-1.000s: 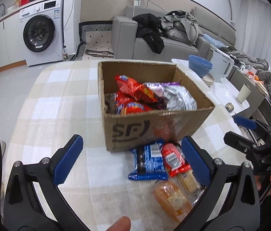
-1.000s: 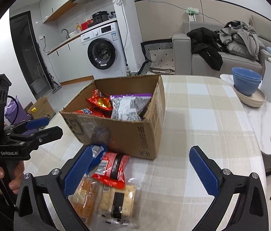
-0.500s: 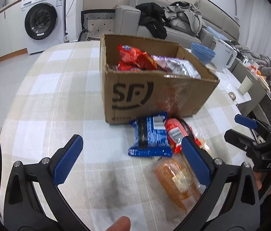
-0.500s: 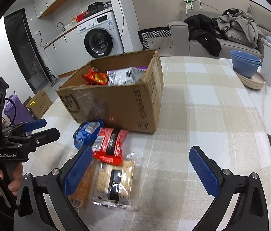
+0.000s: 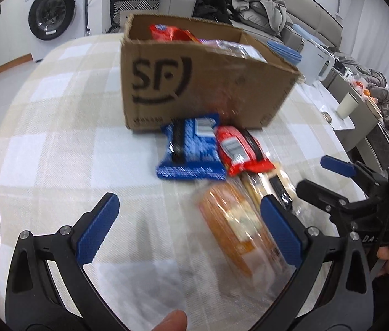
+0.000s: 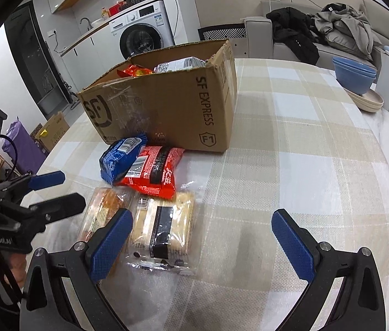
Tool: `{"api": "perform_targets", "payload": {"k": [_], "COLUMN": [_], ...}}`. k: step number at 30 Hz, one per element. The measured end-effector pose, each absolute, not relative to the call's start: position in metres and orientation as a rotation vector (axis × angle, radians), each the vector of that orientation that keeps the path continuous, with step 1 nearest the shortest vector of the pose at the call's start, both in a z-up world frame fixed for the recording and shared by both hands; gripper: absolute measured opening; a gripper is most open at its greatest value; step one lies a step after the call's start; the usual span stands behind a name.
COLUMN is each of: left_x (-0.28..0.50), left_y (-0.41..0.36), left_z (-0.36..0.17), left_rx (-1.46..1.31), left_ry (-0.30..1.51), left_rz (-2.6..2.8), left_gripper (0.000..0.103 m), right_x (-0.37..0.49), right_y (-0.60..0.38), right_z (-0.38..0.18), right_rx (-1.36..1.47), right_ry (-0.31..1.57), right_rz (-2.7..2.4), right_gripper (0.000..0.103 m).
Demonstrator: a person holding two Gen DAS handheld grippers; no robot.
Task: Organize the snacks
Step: 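Withdraw both tools from the box toward the bread and cracker packs, then grasp the orange bread pack with the left gripper while the right grasps the cracker pack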
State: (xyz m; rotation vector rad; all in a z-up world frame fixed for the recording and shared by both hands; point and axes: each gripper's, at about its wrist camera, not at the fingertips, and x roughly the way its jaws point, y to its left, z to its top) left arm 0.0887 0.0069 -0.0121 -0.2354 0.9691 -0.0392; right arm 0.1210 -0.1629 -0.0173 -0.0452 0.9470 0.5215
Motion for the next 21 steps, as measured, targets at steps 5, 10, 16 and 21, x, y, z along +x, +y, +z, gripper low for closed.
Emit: {"api": "perform_targets", "payload": {"k": [5,10,16,21], "left_x": [0.089,0.093,0.097,0.098], "left_y": [-0.010,-0.029,-0.048,-0.048], "left_z": [-0.022,-0.030,-0.040,-0.049], "left_rx": [-0.227,-0.223,-0.185,-0.179], "left_ry": [0.998,1.020,1.045,1.065], "left_rz": [-0.065,-0.094,-0.102,-0.072], "left_gripper": [0.102,0.102,0.102,0.102], "right_x": [0.121,0.119,0.119,0.120], "right_y": [-0.170,-0.175,-0.174,-0.168], "right_z": [-0.022,-0.025,-0.030,-0.034], "right_rx": [-0.033,-0.023,-0.018,-0.025], "right_ry": [0.955,0.958,0.970,0.981], "right_rz": [0.508,0.499,0.502,0.516], "right_gripper": [0.103,0.103,0.103,0.103]}}
